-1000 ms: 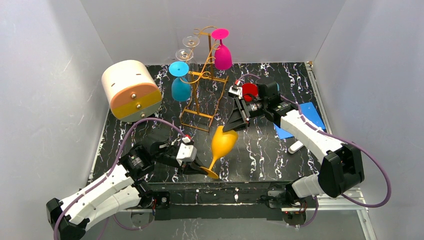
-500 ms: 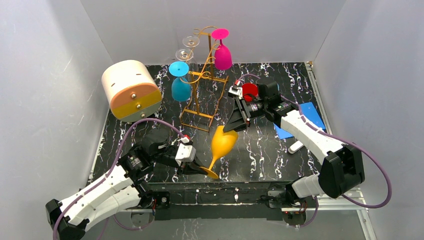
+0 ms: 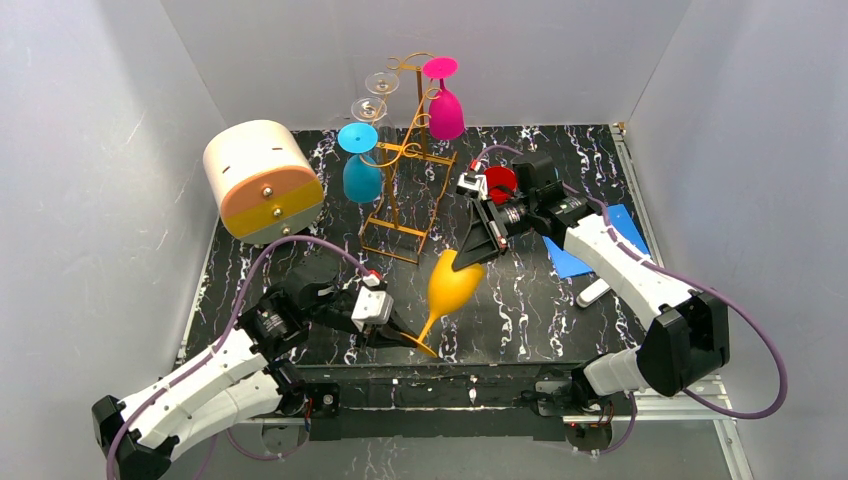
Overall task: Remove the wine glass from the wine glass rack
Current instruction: Place the wine glass at the center of the board.
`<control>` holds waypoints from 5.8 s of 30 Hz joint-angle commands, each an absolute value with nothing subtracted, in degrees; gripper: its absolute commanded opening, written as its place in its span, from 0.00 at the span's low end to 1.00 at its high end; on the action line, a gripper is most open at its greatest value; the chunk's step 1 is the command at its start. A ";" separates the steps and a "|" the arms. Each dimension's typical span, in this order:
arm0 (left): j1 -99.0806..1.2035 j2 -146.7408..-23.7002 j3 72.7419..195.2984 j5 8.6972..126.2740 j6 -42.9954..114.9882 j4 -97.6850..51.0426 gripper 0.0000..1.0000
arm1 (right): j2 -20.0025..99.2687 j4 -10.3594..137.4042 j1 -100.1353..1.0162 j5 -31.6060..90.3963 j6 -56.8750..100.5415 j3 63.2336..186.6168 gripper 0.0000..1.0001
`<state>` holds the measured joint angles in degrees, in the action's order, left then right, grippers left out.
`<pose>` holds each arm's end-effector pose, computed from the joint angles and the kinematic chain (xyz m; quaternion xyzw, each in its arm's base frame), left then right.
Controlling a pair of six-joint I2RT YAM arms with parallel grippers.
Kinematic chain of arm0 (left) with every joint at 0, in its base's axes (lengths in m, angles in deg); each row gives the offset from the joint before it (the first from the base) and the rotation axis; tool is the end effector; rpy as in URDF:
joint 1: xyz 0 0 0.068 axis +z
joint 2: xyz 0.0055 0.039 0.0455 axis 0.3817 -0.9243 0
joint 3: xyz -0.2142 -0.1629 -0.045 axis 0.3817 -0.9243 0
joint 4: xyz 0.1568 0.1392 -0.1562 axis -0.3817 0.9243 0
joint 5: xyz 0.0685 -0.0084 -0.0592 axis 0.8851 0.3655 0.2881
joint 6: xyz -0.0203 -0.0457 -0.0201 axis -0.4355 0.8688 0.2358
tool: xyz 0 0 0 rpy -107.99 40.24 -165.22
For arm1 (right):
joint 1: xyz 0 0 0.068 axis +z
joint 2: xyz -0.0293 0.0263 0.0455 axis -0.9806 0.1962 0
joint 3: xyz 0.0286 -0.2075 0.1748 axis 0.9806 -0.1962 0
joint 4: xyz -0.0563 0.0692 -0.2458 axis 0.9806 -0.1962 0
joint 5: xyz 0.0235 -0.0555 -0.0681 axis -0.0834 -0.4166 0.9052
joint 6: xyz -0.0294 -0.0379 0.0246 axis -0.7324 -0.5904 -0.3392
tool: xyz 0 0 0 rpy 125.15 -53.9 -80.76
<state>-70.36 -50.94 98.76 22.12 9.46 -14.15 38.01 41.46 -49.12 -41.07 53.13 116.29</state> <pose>0.0881 -0.1403 0.3105 0.6040 0.4396 -0.4950 0.4438 0.2356 0.1736 0.3319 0.2382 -0.7089 -0.6637 0.0141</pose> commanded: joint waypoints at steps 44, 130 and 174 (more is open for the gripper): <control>-69.81 -43.63 103.25 89.63 39.68 -4.86 0.98 | 25.83 36.04 -48.74 12.39 44.91 114.22 0.01; -69.83 -44.33 111.33 95.63 38.92 10.15 0.98 | 58.40 40.11 -35.71 50.43 14.13 136.45 0.01; -69.87 -45.01 111.68 94.56 39.45 9.80 0.98 | 56.77 33.13 -35.88 50.20 15.11 141.54 0.32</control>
<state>-70.12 -44.99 109.64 94.55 39.07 9.31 59.17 33.84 -35.60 49.53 15.03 137.91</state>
